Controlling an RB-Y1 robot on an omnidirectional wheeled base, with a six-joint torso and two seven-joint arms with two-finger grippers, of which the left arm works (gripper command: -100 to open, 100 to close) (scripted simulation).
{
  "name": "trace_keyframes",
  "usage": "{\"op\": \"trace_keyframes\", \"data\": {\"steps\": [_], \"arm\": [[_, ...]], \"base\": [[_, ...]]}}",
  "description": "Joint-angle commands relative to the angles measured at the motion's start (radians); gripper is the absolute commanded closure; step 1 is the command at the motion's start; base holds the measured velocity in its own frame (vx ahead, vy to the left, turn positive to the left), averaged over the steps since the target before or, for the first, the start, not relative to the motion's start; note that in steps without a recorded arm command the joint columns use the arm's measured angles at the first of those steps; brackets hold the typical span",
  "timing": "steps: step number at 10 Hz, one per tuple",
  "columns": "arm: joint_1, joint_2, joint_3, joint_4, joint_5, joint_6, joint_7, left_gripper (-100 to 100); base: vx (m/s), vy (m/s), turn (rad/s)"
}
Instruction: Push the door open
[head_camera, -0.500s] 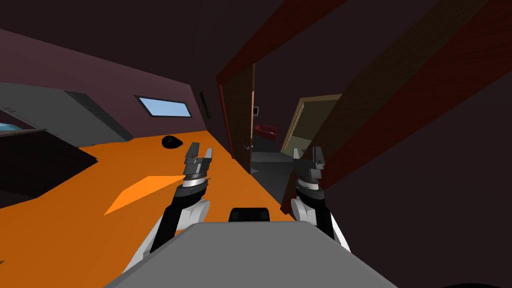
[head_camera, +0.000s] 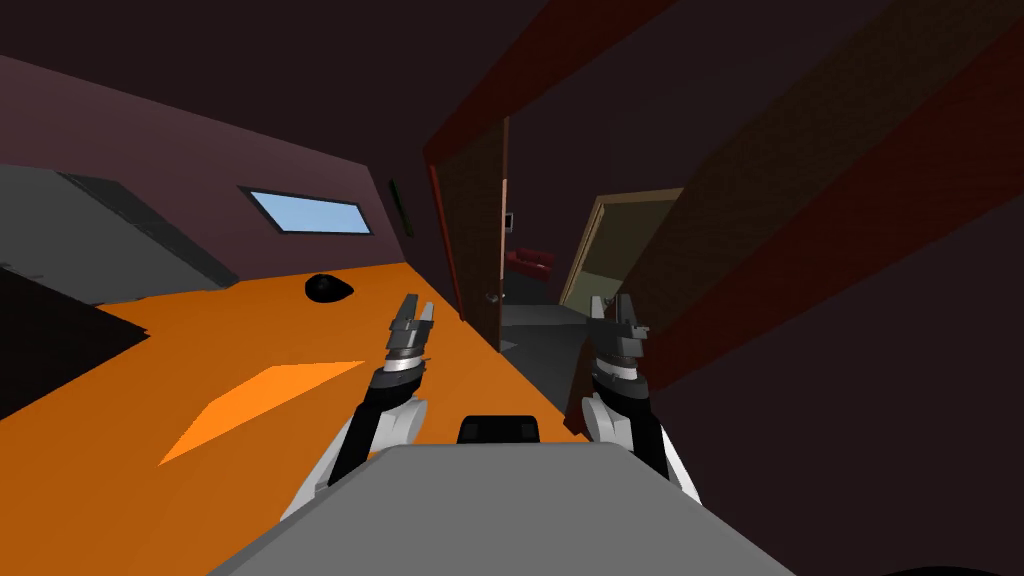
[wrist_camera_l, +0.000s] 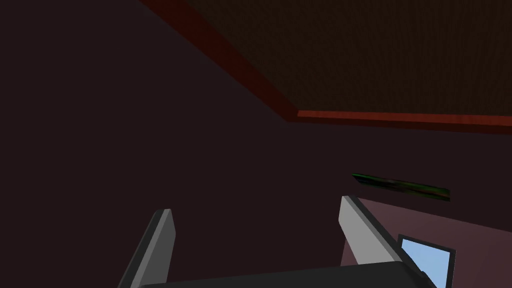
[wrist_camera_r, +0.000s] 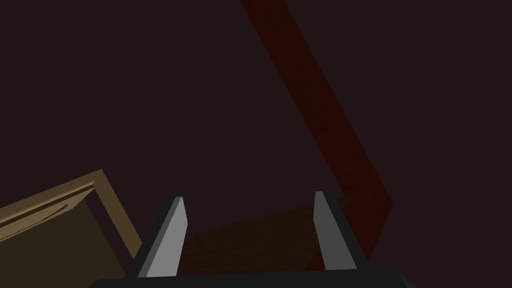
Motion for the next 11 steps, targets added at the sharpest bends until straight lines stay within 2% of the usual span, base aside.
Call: {"op": "trace_keyframes", "data": {"steps": [1,5,11], "arm": [[-0.011,0.003,-0.011,0.033,-0.002,0.001,0.005,-100],[-0.037,0.012,-0.033,0.128,-0.004,-0.015,0.018,-100],[-0.083,0.024,-0.072,0.296,-0.007,-0.042,0.04,-100]], "base": [[0.12,0.066,-0.082],[0.095,0.07,-0.075],[0.091,0.078,-0.095]]}}
